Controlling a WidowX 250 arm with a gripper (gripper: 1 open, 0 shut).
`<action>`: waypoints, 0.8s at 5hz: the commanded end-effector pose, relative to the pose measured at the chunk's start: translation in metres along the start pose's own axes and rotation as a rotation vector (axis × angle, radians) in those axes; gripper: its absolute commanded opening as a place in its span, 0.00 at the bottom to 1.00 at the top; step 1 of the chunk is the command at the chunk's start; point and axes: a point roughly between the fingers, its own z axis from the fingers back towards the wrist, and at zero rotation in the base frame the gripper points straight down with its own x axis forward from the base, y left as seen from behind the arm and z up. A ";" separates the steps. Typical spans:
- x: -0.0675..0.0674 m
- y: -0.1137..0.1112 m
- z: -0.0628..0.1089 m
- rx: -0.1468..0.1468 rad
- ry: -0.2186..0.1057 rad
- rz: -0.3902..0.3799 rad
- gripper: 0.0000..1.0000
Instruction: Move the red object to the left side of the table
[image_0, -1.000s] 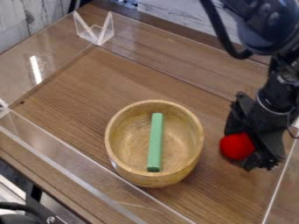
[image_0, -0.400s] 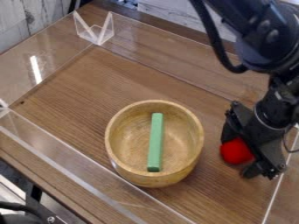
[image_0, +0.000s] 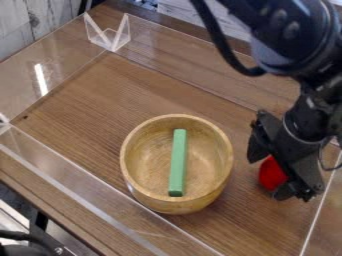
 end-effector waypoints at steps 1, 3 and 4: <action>0.000 0.014 0.019 0.014 -0.079 0.051 1.00; 0.007 -0.006 0.034 0.017 -0.105 0.007 0.00; -0.004 0.007 0.057 0.044 -0.138 0.005 0.00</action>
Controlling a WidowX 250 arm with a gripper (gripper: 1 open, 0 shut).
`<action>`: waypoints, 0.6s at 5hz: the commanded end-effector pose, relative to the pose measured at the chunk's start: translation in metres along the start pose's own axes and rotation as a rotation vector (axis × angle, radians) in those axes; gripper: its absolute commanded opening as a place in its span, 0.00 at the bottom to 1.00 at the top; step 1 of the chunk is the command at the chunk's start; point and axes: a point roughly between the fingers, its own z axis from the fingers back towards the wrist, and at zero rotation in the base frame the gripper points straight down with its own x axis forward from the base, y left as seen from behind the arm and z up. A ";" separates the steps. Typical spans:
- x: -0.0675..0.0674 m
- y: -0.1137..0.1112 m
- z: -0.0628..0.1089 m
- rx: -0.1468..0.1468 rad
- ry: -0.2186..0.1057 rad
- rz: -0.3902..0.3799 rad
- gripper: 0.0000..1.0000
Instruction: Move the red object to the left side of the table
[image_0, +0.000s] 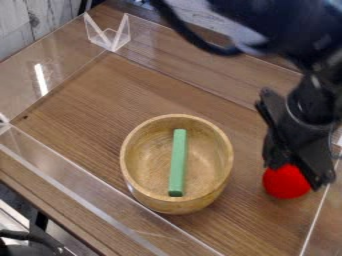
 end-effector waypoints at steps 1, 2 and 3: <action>-0.009 0.029 0.032 0.046 -0.066 0.027 0.00; -0.020 0.042 0.038 0.050 -0.078 0.019 0.00; -0.011 0.020 0.030 0.041 -0.069 0.038 1.00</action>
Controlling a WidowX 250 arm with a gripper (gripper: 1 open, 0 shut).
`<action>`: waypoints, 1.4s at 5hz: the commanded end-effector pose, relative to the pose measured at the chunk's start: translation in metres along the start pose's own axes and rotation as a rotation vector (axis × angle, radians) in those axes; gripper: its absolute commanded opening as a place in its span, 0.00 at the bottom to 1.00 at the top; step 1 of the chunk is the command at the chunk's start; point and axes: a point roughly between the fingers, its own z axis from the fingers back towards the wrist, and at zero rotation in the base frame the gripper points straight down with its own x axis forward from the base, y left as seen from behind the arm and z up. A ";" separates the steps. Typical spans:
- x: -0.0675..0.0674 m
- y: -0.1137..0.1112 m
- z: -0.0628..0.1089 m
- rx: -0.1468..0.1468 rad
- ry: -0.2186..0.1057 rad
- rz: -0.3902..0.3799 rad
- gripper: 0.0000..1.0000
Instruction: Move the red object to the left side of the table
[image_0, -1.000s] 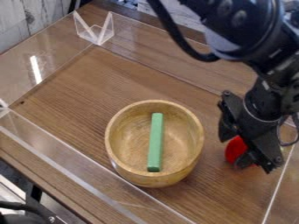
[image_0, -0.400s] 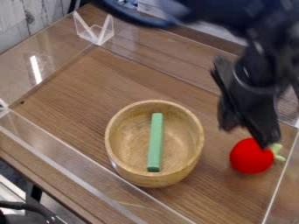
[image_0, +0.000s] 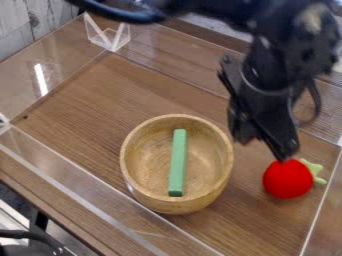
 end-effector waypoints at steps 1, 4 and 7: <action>0.014 -0.014 0.002 0.003 -0.029 0.038 1.00; 0.014 -0.021 -0.011 -0.043 -0.029 -0.030 1.00; 0.002 -0.020 -0.021 -0.075 -0.009 -0.044 1.00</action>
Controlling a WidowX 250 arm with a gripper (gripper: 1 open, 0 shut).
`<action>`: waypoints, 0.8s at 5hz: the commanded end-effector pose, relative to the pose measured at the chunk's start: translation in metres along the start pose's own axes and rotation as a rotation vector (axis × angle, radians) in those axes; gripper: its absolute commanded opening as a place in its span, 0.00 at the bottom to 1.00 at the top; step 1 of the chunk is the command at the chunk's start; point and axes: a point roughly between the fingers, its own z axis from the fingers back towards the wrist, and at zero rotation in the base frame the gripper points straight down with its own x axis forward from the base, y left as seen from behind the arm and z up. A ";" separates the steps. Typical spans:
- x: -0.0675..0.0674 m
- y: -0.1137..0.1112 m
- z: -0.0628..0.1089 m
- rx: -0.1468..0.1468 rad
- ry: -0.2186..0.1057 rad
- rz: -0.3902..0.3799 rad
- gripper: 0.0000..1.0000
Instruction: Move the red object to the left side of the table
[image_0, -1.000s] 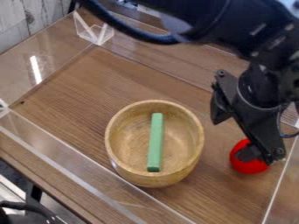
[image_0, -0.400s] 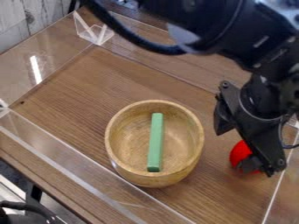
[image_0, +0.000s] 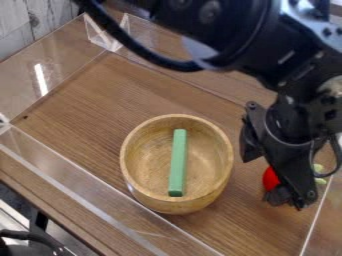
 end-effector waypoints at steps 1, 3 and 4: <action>-0.004 0.006 0.000 -0.006 -0.037 -0.005 0.00; 0.001 0.013 0.014 0.006 -0.033 0.011 0.00; 0.012 0.027 0.039 0.043 -0.027 0.062 0.00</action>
